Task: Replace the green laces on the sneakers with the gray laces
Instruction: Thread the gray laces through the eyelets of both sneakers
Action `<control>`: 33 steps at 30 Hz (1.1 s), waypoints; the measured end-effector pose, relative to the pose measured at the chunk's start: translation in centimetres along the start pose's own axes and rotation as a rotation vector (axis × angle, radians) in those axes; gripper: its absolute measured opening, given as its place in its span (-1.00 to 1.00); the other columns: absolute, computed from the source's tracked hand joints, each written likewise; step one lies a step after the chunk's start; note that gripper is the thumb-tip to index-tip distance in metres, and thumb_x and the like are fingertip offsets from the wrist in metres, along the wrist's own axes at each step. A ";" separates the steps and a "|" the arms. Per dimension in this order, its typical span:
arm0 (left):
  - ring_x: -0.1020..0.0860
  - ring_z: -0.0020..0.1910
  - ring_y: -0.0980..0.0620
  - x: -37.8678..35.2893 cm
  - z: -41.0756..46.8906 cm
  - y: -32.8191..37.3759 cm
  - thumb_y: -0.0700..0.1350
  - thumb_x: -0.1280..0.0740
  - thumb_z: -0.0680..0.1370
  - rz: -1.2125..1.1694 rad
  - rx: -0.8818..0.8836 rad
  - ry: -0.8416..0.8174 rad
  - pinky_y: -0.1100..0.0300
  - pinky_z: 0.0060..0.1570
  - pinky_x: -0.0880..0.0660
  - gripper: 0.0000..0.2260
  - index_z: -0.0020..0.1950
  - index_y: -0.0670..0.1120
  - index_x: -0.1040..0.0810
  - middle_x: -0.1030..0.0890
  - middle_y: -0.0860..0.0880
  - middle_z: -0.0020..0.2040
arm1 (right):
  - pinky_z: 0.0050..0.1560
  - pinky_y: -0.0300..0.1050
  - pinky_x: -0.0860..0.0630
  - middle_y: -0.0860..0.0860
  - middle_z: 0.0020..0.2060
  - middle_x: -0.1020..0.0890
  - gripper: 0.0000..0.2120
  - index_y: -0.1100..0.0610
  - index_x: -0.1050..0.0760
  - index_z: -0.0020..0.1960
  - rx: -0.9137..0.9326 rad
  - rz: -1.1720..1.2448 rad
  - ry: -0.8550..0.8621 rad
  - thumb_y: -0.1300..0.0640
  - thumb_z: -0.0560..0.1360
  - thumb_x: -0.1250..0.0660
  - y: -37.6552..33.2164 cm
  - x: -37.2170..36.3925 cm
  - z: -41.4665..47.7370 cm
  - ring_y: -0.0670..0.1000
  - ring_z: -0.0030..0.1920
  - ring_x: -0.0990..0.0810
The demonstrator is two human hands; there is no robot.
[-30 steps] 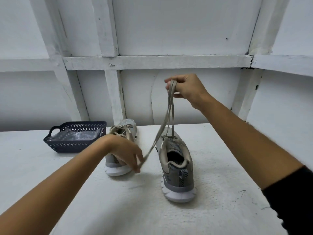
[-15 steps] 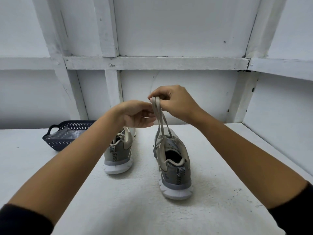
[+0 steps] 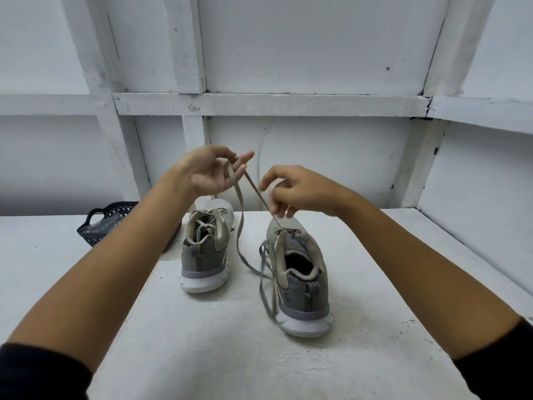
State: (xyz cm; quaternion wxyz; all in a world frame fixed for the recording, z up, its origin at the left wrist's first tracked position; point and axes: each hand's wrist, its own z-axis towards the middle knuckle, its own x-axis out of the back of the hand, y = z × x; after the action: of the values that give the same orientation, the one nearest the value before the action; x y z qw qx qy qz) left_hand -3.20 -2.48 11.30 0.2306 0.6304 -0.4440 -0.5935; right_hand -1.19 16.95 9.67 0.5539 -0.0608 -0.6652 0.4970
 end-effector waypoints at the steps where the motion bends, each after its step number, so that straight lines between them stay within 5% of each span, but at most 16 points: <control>1: -0.64 -0.40 0.07 -0.4 0.0 0.3 -0.29 -0.05 0.60 -0.024 -0.017 -0.031 0.25 -0.42 -0.57 -0.80 0.14 -0.31 -0.40 -0.67 -0.15 -0.23 | -0.26 -0.15 -0.49 0.05 -0.32 -0.58 -0.82 0.16 -0.45 0.15 -0.026 -0.002 0.034 0.20 0.56 -0.21 0.3 0.3 0.2 -0.04 -0.35 -0.52; 5: -0.67 -0.33 -0.06 -3.3 0.1 0.7 -0.35 0.01 0.59 -0.099 -0.043 -0.156 0.18 -0.33 -0.61 -0.76 0.12 -0.45 -0.37 -0.62 -0.28 -0.08 | -0.34 -0.23 -0.42 0.03 -0.28 -0.53 -0.55 0.08 -0.43 0.30 -0.127 -0.184 -0.070 -0.11 0.49 -0.33 1.3 -0.2 1.2 -0.05 -0.31 -0.47; 7: -0.67 -0.33 -0.13 -5.0 0.3 0.4 -0.37 0.05 0.60 -0.122 -0.056 -0.187 0.11 -0.33 -0.62 -0.74 0.17 -0.46 -0.31 -0.60 -0.34 -0.13 | -0.34 -0.22 -0.41 0.00 -0.30 -0.53 -0.68 0.05 -0.51 0.21 -0.100 -0.121 -0.064 -0.06 0.52 -0.31 1.9 -0.9 1.5 -0.07 -0.34 -0.47; 9: -0.67 -0.26 -0.17 -6.3 1.0 0.0 -0.36 0.07 0.61 -0.145 -0.070 -0.189 0.06 -0.32 -0.62 -0.74 0.22 -0.44 -0.26 -0.60 -0.35 -0.20 | -0.36 -0.25 -0.40 -0.01 -0.33 -0.55 -0.83 0.06 -0.58 -0.01 -0.061 0.040 -0.041 0.03 0.58 -0.24 2.4 -1.2 1.5 -0.12 -0.39 -0.48; 11: -0.65 -0.04 -0.13 -6.7 1.9 -0.4 -0.29 0.03 0.64 -0.065 -0.104 -0.153 0.01 -0.22 -0.60 -0.76 0.11 -0.39 -0.36 -0.62 -0.29 -0.18 | -0.40 -0.28 -0.39 0.00 -0.37 -0.56 -0.73 0.13 -0.56 -0.14 -0.048 0.234 0.001 0.08 0.62 -0.17 3.1 -0.8 1.4 -0.12 -0.42 -0.49; 13: -0.63 -0.05 -0.03 -6.1 3.2 -1.1 -0.09 -0.02 0.66 0.189 -0.139 -0.111 0.01 -0.16 -0.59 -0.72 0.01 -0.23 -0.44 -0.66 -0.14 -0.12 | -0.48 -0.33 -0.37 0.00 -0.43 -0.56 -0.68 0.20 -0.53 -0.17 -0.045 0.511 0.068 0.09 0.63 -0.12 3.7 0.2 1.2 -0.12 -0.48 -0.48; 17: -0.61 -0.07 -0.03 -3.3 5.5 -4.8 0.12 -0.03 0.63 0.580 0.018 -0.169 0.01 0.09 -0.48 -0.60 0.16 -0.15 -0.46 -0.65 -0.10 -0.09 | -0.54 -0.36 -0.34 -0.03 -0.53 -0.53 -0.66 0.20 -0.47 -0.16 -0.065 1.023 0.332 0.08 0.65 -0.05 5.8 3.4 1.0 -0.14 -0.54 -0.45; 24: -0.65 -0.30 0.09 -2.6 7.1 -8.6 -0.28 -0.28 0.54 0.688 0.024 -0.263 0.23 -0.14 -0.59 -0.92 -0.06 -0.21 -0.57 -0.66 -0.04 -0.28 | -0.50 -0.33 -0.37 -0.02 -0.51 -0.48 -0.74 0.15 -0.51 -0.03 -0.181 1.193 0.595 0.06 0.63 -0.10 11.1 4.6 0.7 -0.12 -0.54 -0.42; 29: -0.65 -0.36 0.09 -3.7 8.4 -8.4 -0.30 -0.31 0.53 0.542 -0.087 -0.115 0.22 -0.18 -0.59 -0.94 -0.13 -0.19 -0.53 -0.67 -0.06 -0.34 | -0.54 -0.34 -0.33 -0.01 -0.43 -0.45 -0.82 0.17 -0.49 -0.04 -0.427 1.008 0.276 0.28 0.55 -0.11 12.7 2.2 0.2 -0.13 -0.54 -0.39; 33: -0.65 -0.38 0.08 -4.3 9.4 -8.6 -0.32 -0.32 0.52 0.503 -0.154 -0.041 0.16 -0.12 -0.58 -0.93 -0.15 -0.20 -0.52 -0.66 -0.07 -0.37 | -0.48 -0.33 -0.30 -0.02 -0.34 -0.46 -0.75 0.20 -0.57 0.00 -0.375 0.856 0.160 0.34 0.51 -0.14 12.4 0.3 -0.3 -0.10 -0.42 -0.38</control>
State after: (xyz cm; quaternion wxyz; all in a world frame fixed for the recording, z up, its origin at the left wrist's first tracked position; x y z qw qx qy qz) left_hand -9.32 7.62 4.82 0.4092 0.4687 -0.5450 -0.5621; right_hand -6.90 23.46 0.79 0.3284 -0.4666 -0.6138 0.5457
